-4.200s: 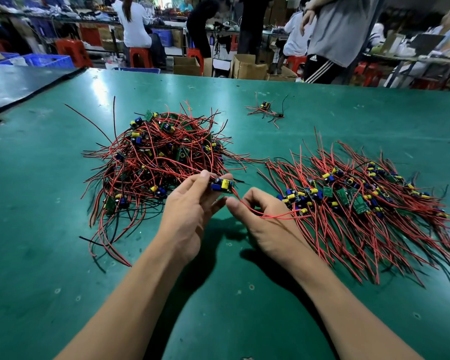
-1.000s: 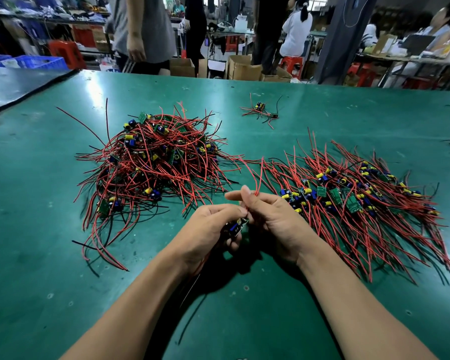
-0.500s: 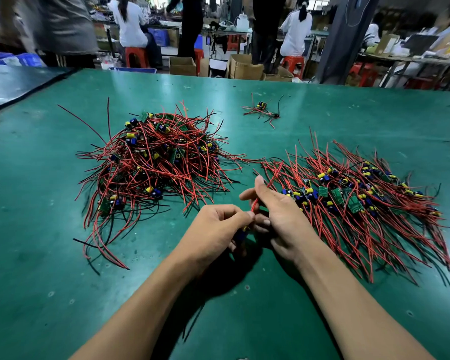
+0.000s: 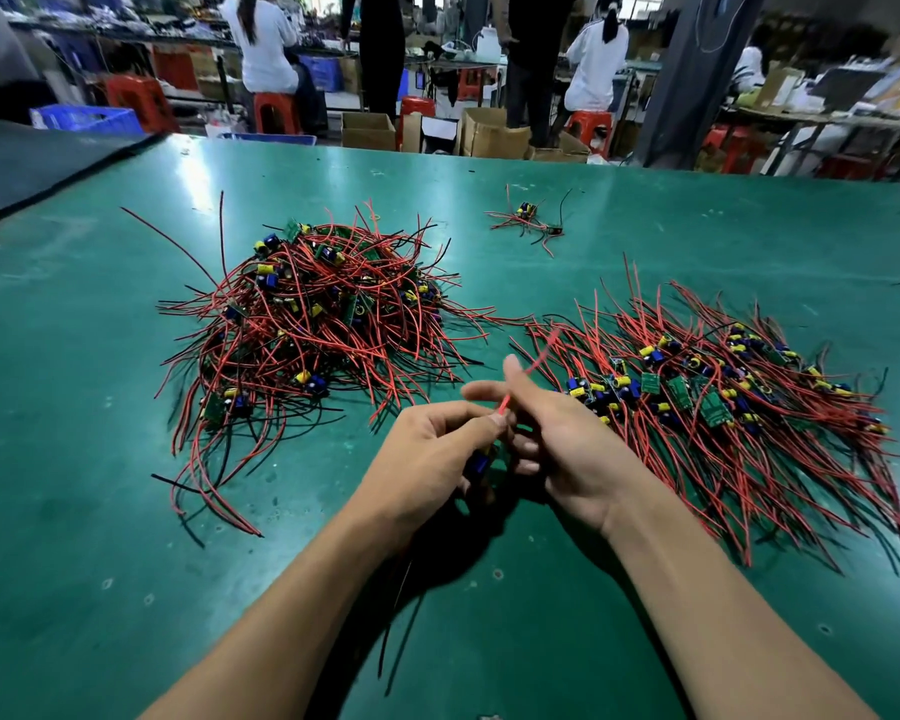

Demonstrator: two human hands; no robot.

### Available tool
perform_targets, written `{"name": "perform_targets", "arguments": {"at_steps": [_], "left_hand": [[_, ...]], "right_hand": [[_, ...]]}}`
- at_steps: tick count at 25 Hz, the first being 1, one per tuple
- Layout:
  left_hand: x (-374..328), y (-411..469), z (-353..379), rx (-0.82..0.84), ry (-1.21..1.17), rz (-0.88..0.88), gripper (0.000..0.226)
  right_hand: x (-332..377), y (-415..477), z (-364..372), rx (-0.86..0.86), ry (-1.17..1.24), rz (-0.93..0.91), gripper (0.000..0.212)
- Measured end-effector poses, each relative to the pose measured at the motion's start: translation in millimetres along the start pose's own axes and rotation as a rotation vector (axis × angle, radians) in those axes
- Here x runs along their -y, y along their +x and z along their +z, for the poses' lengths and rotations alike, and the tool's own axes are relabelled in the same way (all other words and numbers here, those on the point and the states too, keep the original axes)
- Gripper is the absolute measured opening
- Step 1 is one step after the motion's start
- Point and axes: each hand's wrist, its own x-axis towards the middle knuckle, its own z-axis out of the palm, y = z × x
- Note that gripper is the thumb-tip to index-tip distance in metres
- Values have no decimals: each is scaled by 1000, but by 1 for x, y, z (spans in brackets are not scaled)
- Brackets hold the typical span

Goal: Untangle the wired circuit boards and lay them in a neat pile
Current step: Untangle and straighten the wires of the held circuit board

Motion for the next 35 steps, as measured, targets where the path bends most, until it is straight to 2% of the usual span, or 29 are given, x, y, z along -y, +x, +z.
{"name": "perform_targets", "arguments": {"at_steps": [4, 9, 11, 16, 19, 21, 24, 26, 30, 35], "left_hand": [[3, 2, -1, -82, 28, 32, 22], [5, 3, 0, -57, 156, 0, 23], [5, 2, 0, -13, 171, -20, 24], [2, 0, -2, 73, 126, -56, 22], [0, -2, -2, 108, 104, -69, 19], [-1, -3, -2, 110, 108, -71, 19], [-1, -2, -3, 53, 106, -61, 23], [-2, 0, -5, 26, 15, -86, 23], [-3, 2, -9, 79, -86, -135, 20], [-6, 2, -17, 102, -70, -128, 16]], "right_hand": [[-7, -1, 7, 24, -91, -22, 37], [0, 7, -3, -257, -78, -77, 42], [3, 8, -7, -290, -16, -87, 44], [11, 6, -10, -205, 251, -14, 55], [16, 3, -14, -38, 500, 38, 57], [14, 3, -15, 30, 534, 36, 54], [8, 6, -15, -34, 250, -34, 48], [1, 7, -11, 3, 83, -66, 41], [-7, 9, -6, 83, 5, -126, 35], [-5, 11, -12, -74, -165, -246, 44]]}}
